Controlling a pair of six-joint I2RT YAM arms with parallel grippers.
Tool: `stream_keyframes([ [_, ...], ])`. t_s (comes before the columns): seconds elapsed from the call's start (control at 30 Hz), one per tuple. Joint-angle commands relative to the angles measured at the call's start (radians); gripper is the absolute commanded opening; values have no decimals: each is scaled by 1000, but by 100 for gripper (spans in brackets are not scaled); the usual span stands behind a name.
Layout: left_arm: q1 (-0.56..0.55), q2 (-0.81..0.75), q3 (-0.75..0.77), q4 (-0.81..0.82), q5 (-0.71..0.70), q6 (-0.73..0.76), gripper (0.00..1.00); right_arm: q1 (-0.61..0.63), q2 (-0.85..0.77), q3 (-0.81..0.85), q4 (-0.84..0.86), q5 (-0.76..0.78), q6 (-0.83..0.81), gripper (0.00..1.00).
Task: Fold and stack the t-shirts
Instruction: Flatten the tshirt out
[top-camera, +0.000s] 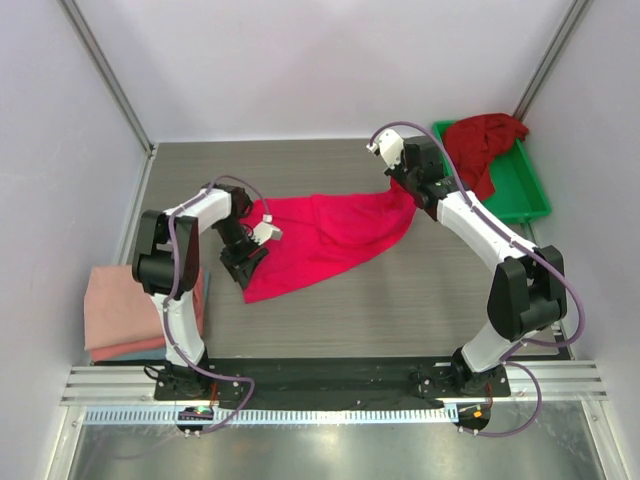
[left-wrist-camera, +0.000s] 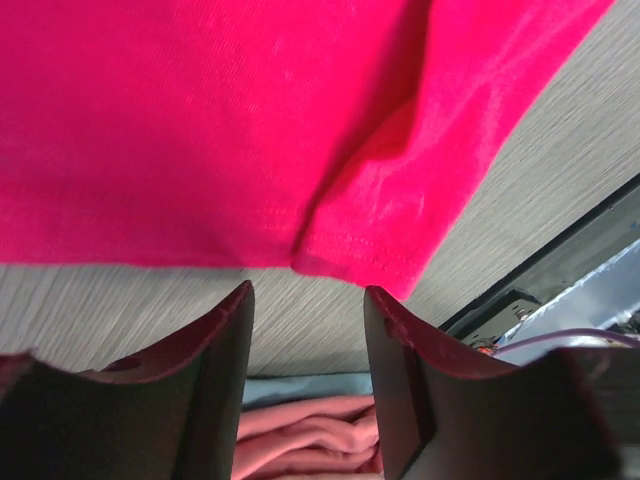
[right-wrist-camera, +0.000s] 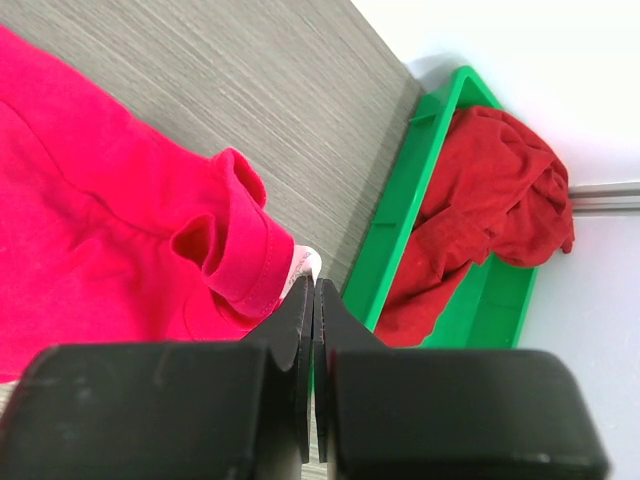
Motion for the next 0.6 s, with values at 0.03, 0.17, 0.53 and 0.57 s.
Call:
stream_keyframes([
  [0.03, 3, 28, 28, -4, 37, 28, 47, 1, -4, 31, 8, -6, 12, 1],
  [0.17, 3, 42, 36, -10, 59, 25, 40, 1, -6, 27, 10, -6, 11, 1],
  [0.53, -5, 28, 88, -24, 59, -29, 37, 1, 8, 24, 13, -18, 14, 1],
  [0.57, -5, 32, 88, -28, 59, -31, 36, 1, 11, 24, 14, -17, 14, 1],
])
